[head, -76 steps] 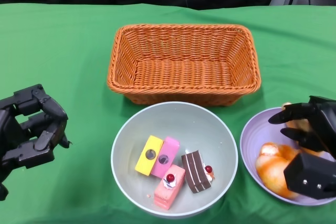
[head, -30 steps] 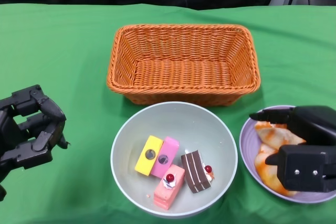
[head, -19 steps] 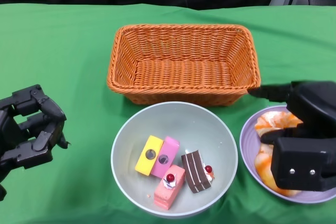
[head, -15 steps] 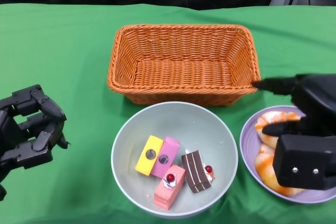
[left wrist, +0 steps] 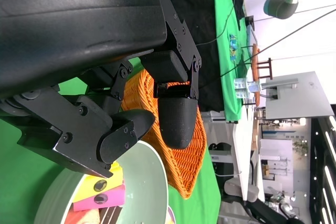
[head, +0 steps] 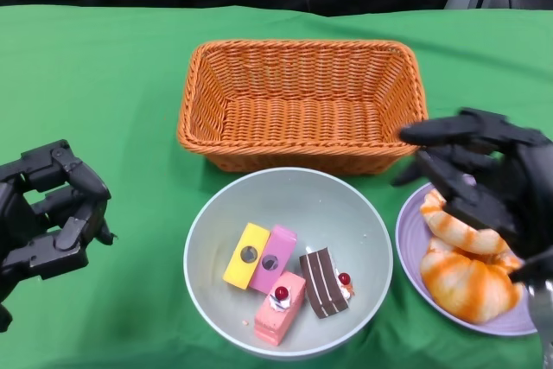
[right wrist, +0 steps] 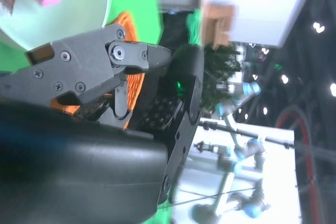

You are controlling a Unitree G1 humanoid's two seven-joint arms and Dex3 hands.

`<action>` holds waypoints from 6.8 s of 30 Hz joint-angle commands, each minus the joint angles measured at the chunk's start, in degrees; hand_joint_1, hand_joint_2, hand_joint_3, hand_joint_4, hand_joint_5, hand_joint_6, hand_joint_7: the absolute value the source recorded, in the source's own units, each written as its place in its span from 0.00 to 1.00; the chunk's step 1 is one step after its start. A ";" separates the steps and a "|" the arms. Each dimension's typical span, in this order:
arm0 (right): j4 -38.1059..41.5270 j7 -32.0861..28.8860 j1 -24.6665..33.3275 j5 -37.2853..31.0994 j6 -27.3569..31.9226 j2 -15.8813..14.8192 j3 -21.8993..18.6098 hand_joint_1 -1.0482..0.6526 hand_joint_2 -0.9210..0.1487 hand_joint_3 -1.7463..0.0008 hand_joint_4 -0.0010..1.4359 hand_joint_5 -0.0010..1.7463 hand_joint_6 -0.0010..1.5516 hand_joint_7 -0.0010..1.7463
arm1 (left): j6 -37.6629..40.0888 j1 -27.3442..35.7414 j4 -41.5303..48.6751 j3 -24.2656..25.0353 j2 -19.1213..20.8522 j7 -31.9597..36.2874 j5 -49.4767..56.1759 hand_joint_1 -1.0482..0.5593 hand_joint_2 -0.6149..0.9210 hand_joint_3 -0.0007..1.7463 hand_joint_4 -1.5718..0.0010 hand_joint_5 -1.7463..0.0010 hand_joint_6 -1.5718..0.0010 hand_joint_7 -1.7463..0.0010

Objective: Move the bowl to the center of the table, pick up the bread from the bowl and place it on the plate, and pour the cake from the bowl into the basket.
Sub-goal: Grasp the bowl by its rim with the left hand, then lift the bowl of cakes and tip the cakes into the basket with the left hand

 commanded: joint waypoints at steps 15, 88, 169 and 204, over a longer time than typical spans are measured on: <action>-1.90 5.17 3.06 5.62 8.28 2.72 -5.06 0.55 0.08 0.71 0.56 0.83 0.55 0.57 | -49.25 8.81 -2.50 -4.05 6.97 9.55 38.08 0.47 0.93 0.03 0.73 0.94 0.71 0.99; -6.60 1.16 7.65 -0.84 5.51 10.90 -1.42 0.56 0.20 0.57 0.55 0.88 0.52 0.61 | -22.90 -2.46 -7.60 -35.99 16.85 14.97 80.95 0.38 0.99 0.00 0.47 0.99 0.46 1.00; 5.76 2.08 7.51 -7.36 -1.89 11.51 0.93 0.60 0.18 0.56 0.52 0.89 0.47 0.68 | -29.82 -40.23 32.50 -19.78 -2.50 10.26 22.39 0.63 0.79 0.63 0.50 0.03 0.52 0.18; 13.19 0.34 6.94 -13.73 -11.02 11.06 3.32 0.59 0.21 0.55 0.53 0.87 0.45 0.72 | 16.84 -47.98 27.32 -6.14 -20.78 2.00 -10.42 0.60 0.81 0.66 0.45 0.12 0.45 0.24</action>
